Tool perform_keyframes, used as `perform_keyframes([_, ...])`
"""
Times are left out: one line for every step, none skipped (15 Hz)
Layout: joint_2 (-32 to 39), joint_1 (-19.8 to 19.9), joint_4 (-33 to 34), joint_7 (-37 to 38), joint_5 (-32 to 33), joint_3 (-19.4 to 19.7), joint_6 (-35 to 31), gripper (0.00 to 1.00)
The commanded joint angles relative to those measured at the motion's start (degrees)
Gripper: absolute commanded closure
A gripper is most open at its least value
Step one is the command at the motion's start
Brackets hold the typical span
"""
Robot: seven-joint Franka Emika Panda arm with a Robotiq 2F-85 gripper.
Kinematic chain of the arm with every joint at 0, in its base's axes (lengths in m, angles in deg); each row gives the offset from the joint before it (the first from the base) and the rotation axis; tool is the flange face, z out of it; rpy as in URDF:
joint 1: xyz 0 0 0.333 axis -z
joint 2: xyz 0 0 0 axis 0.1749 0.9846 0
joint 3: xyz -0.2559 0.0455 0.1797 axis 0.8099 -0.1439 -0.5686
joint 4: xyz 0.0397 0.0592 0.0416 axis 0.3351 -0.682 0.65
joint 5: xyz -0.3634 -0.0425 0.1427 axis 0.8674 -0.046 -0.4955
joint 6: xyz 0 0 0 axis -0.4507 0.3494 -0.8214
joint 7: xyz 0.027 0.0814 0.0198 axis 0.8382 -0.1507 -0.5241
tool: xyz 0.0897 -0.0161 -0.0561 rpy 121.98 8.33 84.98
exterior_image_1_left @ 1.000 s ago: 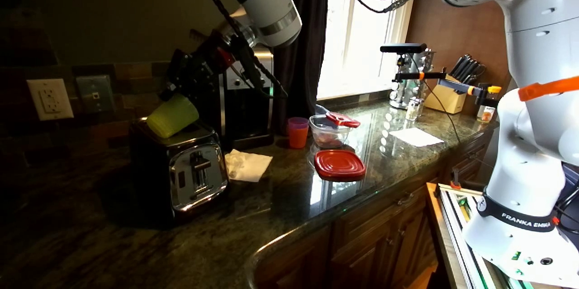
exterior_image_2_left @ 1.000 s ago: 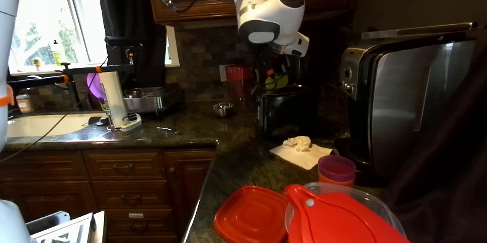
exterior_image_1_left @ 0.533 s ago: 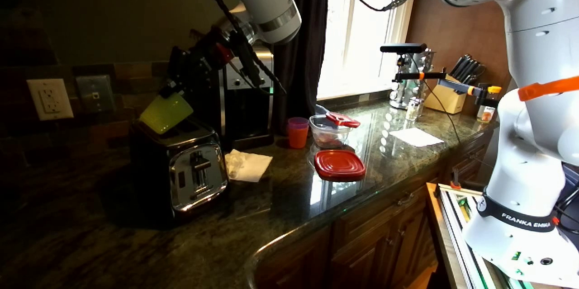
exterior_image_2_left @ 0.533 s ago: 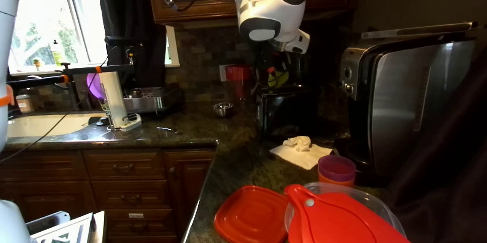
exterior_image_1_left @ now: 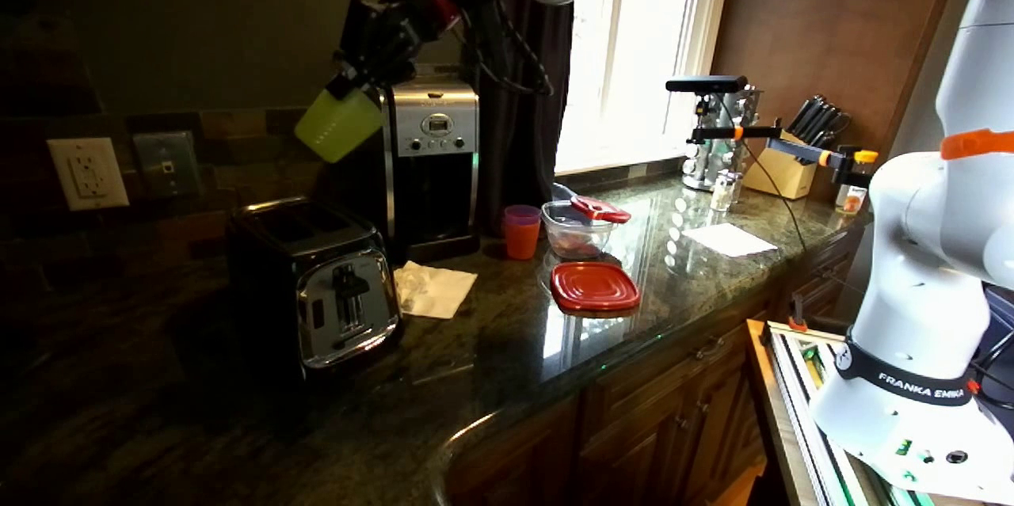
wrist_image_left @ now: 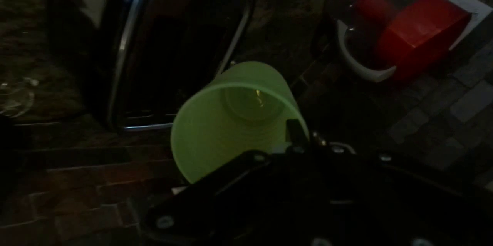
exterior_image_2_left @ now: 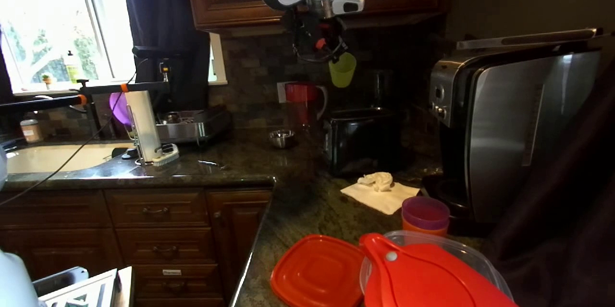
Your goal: Stack the yellow cup with the orange cup
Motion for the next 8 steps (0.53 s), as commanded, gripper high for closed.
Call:
perform_keyframes([-10.3,1.0,-14.3,9.2,10.3,2.0,-4.2,0.99])
perform_keyframes([-12.2,1.5,-17.4,11.7,13.0,2.5,-4.9,0.99])
perform_keyframes([-13.5,2.2,-20.1,14.5,15.9,2.9,-5.3,0.99])
perform_keyframes([-14.1,3.0,-22.0,17.5,18.5,3.2,-5.7,0.99])
perform_keyframes([-13.8,3.3,-21.8,22.5,20.4,2.8,-4.4,0.99])
perform_keyframes([-11.1,1.7,-17.7,15.9,16.9,4.2,-3.7,0.96])
perform_keyframes([-11.8,2.1,-19.2,18.3,18.4,4.3,-3.8,0.96])
perform_keyframes([-12.1,2.2,-19.9,19.6,19.1,4.2,-3.8,0.96])
